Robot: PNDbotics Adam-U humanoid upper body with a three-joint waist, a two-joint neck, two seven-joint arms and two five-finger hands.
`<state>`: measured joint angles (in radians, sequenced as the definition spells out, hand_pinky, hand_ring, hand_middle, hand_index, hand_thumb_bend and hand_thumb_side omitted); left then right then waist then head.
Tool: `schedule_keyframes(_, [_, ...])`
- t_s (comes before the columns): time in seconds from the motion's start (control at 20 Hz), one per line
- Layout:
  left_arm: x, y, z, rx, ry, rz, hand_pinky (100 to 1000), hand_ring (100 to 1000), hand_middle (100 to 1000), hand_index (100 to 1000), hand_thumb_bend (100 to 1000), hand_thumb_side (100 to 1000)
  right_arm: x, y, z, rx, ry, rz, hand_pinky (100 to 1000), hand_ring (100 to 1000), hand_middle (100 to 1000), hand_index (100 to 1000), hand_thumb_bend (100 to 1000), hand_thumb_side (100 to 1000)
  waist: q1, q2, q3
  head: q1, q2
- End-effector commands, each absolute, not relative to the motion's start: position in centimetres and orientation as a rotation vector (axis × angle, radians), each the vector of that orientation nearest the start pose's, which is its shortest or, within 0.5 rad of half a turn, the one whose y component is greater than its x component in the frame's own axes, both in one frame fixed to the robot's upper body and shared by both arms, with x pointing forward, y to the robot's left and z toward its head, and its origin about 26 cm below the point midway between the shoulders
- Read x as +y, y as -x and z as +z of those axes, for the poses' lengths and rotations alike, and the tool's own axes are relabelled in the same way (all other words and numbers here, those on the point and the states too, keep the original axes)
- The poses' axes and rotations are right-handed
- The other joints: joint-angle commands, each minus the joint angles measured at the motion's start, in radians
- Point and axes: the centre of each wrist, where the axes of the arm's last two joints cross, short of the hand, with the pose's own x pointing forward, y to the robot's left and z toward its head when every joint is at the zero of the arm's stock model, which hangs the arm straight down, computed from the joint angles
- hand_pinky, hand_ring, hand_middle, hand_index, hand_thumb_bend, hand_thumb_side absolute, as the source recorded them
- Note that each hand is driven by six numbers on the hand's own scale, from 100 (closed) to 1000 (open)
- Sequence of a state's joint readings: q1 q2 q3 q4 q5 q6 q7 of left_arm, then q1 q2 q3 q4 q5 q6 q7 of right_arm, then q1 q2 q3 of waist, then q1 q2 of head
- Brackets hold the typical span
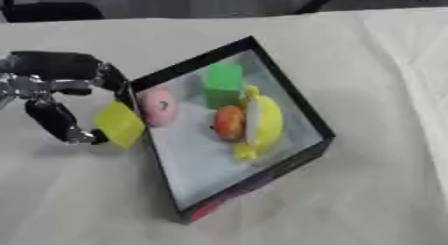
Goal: Pick up objects on the table and place them in the box.
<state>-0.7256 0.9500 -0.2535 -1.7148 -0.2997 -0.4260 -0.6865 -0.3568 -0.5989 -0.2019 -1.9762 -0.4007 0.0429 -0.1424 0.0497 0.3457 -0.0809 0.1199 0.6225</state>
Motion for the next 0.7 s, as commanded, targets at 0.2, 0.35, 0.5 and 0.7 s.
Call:
schedule_keyframes(0.2, [26.1, -35.7, 37.5, 2.142, 0.772, 2.477, 725, 669, 550, 600, 200, 100, -33.3, -29.3, 28.0, -2.354, 0.154, 0.167, 904, 718, 682, 803, 100, 541, 0.0, -0.026, -0.006, 0.019, -0.005])
schedule_keyframes(0.35, [24.2, -37.7, 37.6, 2.109, 0.744, 2.497, 725, 671, 554, 602, 215, 100, -33.1, -29.4, 28.2, -2.36, 0.137, 0.175, 904, 719, 683, 803, 100, 542, 0.005, -0.027, -0.01, 0.028, -0.007])
schedule_keyframes(0.5, [22.8, -39.6, 36.8, 2.05, 0.748, 2.554, 729, 679, 566, 614, 240, 100, -33.0, -29.4, 28.4, -2.366, 0.127, 0.169, 904, 719, 682, 802, 100, 543, 0.01, -0.025, -0.016, 0.035, -0.008])
schedule_keyframes(0.7, [21.4, -41.7, 35.1, 1.974, 0.764, 2.597, 733, 688, 580, 628, 279, 100, -32.8, -29.5, 28.6, -2.372, 0.111, 0.167, 904, 719, 682, 802, 100, 544, 0.012, -0.024, -0.025, 0.044, -0.01])
